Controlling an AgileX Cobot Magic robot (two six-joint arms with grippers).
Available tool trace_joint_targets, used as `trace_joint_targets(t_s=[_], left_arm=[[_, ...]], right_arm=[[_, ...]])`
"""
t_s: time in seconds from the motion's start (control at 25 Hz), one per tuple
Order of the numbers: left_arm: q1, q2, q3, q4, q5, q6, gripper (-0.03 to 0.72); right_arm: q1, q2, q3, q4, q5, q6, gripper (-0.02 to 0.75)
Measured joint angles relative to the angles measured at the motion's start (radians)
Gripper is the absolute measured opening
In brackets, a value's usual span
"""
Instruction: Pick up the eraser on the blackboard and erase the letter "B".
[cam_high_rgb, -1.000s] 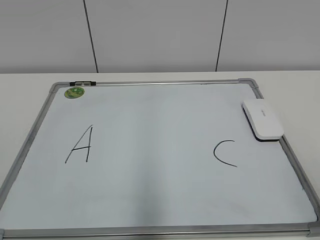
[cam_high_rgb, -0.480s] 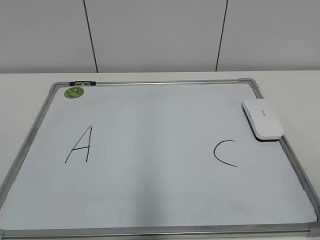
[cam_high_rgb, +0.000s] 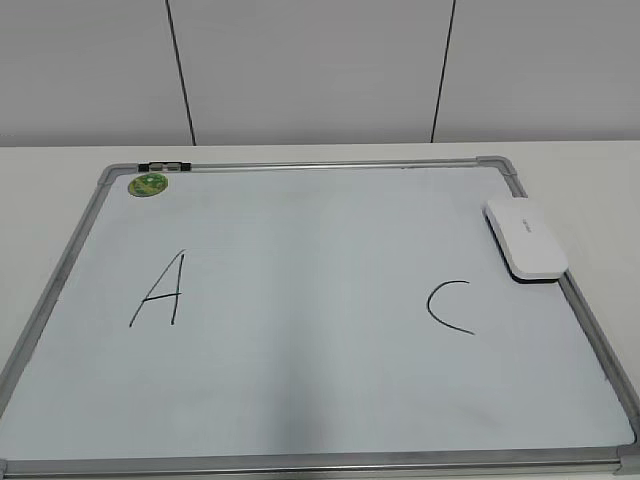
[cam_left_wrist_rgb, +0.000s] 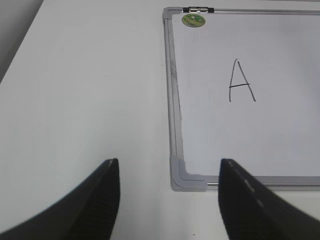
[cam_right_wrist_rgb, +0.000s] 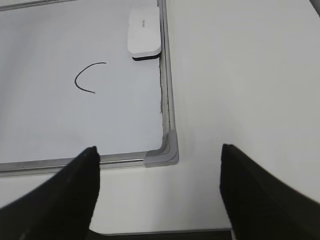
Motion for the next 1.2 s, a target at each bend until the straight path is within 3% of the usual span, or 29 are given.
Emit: trace_joint_targets(t_s=[0.24, 1.2], left_arm=[[0.038, -0.005, 0.000, 0.000, 0.000, 0.000, 0.442], [0.038, -0.005, 0.000, 0.000, 0.000, 0.000, 0.391]], right_arm=[[-0.002, -0.002, 0.000, 0.000, 0.000, 0.000, 0.555], [-0.002, -0.002, 0.000, 0.000, 0.002, 0.000, 0.555]])
